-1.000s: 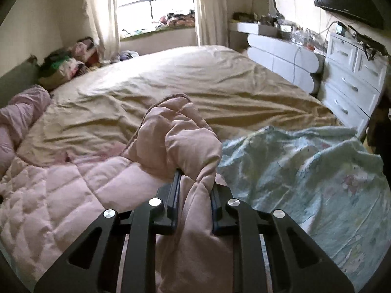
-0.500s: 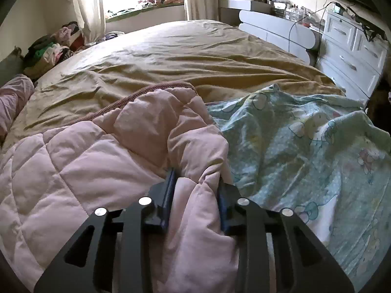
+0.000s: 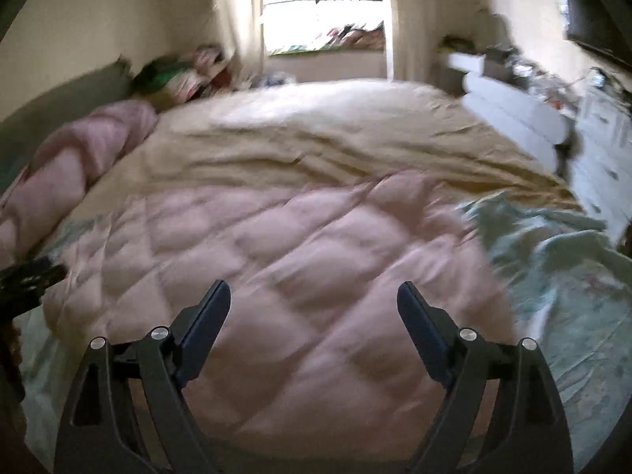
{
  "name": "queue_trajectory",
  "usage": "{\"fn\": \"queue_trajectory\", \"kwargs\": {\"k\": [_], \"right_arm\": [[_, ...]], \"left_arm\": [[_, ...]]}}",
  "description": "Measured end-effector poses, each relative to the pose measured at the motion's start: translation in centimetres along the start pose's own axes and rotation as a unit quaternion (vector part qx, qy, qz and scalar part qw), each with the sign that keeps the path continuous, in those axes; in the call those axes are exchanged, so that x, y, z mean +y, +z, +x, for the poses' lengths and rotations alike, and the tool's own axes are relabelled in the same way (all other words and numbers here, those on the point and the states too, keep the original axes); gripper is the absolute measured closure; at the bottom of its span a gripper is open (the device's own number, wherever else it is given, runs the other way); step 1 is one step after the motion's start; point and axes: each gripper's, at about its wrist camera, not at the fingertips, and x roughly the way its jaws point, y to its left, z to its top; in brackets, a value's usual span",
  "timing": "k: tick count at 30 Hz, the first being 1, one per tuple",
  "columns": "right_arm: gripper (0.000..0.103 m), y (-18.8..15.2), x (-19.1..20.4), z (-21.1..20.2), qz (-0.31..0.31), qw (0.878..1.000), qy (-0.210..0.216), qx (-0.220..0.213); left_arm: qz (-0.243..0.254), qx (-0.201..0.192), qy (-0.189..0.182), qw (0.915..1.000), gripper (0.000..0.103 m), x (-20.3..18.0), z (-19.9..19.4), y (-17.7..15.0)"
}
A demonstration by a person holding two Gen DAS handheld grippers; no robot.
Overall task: Fold large clothes
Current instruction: 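Open the right tool and press the folded coat flat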
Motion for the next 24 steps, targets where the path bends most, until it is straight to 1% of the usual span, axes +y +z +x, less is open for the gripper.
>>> {"fn": "queue_trajectory", "kwargs": {"k": [1, 3, 4, 5, 8, 11, 12, 13, 14, 15, 16, 17, 20, 24], "right_arm": [[0.018, -0.4, 0.5, 0.7, -0.001, 1.000, 0.000, 0.011], [0.017, -1.4, 1.0, 3.0, 0.002, 0.998, -0.007, 0.056], [0.016, -1.9, 1.1, 4.0, 0.004, 0.997, -0.006, 0.076], [0.013, -2.5, 0.9, 5.1, 0.007, 0.996, -0.007, 0.087], [0.009, -3.0, 1.1, 6.2, 0.000, 0.996, -0.013, 0.090], [0.010, -2.8, 1.1, 6.5, -0.002, 0.996, -0.015, 0.091], [0.012, -2.5, 0.9, 5.9, 0.001, 0.996, -0.008, 0.093], [0.012, -2.2, 0.7, 4.8, 0.006, 0.996, -0.004, 0.090], [0.011, -2.0, 0.4, 3.7, 0.012, 0.997, 0.000, 0.082], [0.011, -2.0, -0.1, 2.1, 0.020, 0.998, 0.008, 0.067], [0.008, -2.1, -0.5, 0.7, 0.021, 0.998, 0.012, 0.056], [0.005, -2.4, -1.1, -0.7, 0.021, 0.999, 0.009, 0.045], [0.004, -3.1, -3.5, -3.3, 0.038, 0.999, -0.008, 0.033], [0.004, -4.6, -6.7, -5.3, 0.070, 0.997, -0.029, 0.031]], "left_arm": [[0.004, 0.012, 0.004, 0.9999, 0.041, -0.7, 0.8, -0.6], [0.000, 0.033, 0.009, 0.9994, 0.040, -1.1, 2.4, -1.5], [-0.003, 0.038, 0.007, 0.9992, 0.038, -1.0, 2.8, -1.8], [-0.008, 0.043, 0.004, 0.9991, 0.036, -0.7, 3.5, -2.1], [-0.009, 0.047, 0.000, 0.9989, 0.035, -0.2, 4.9, -2.7], [-0.009, 0.045, 0.005, 0.9989, 0.035, -0.3, 4.2, -2.5], [-0.011, 0.043, 0.005, 0.9990, 0.035, -0.2, 3.6, -2.4], [-0.014, 0.042, 0.007, 0.9990, 0.032, 0.0, 2.9, -2.3], [-0.017, 0.038, 0.008, 0.9991, 0.020, 0.1, 2.2, -2.3], [-0.018, 0.031, 0.011, 0.9993, 0.014, 0.4, 1.3, -2.3], [-0.019, 0.024, 0.020, 0.9993, 0.010, 0.7, 0.4, -2.4], [-0.020, 0.020, 0.025, 0.9993, 0.010, 1.0, -0.3, -2.5], [-0.036, 0.026, 0.034, 0.9984, 0.009, 2.0, -1.5, -3.1], [-0.047, 0.027, 0.044, 0.9976, 0.009, 2.9, -2.3, -3.7]]}}
